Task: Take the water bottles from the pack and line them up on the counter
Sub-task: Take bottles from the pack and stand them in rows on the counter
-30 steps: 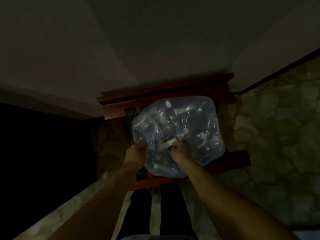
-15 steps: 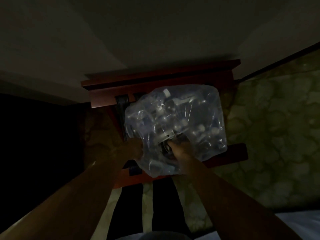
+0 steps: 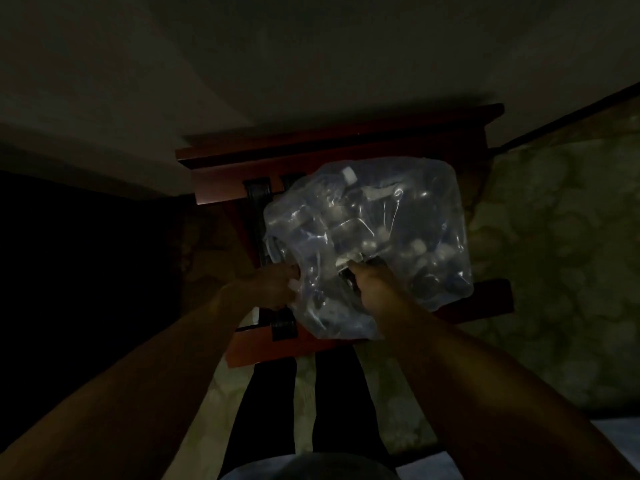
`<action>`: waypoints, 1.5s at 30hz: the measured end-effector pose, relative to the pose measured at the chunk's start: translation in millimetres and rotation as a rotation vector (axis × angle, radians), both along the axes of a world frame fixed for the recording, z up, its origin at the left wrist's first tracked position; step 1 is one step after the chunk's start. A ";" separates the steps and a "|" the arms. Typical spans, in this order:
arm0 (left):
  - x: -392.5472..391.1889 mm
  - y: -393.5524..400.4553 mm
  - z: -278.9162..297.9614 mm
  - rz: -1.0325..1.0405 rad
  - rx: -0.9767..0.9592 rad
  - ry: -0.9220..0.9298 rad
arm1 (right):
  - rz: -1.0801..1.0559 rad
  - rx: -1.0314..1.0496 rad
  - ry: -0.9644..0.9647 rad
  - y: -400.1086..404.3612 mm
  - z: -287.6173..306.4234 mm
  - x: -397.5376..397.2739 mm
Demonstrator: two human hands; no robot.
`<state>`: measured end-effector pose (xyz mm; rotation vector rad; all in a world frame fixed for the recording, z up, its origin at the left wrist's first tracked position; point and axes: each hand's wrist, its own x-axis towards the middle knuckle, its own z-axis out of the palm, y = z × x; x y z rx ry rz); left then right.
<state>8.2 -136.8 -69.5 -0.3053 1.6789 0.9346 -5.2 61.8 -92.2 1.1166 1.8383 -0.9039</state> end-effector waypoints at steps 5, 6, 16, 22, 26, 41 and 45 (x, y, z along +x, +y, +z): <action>2.9 -12.4 11.3 0.350 0.049 -0.045 | -0.024 -0.065 0.005 3.0 6.8 -0.9; 2.2 -13.3 13.7 0.404 0.041 -0.015 | -0.044 -0.093 0.041 4.6 9.3 2.7; 0.9 -21.1 58.4 0.441 -0.248 0.294 | -0.545 -0.133 0.162 -11.7 59.2 4.9; -6.9 -32.2 109.3 0.144 -0.417 0.500 | -0.479 -0.276 0.090 0.2 99.9 10.2; -23.6 -31.6 153.2 -0.008 -0.441 0.694 | -0.277 -0.087 0.082 -6.7 136.0 5.9; -67.6 -35.7 297.2 0.067 -0.117 0.979 | 0.157 -0.029 0.303 -36.0 284.0 -51.7; -67.1 -39.0 330.5 0.153 -0.075 1.111 | -0.144 -0.280 0.314 -29.2 317.3 -57.4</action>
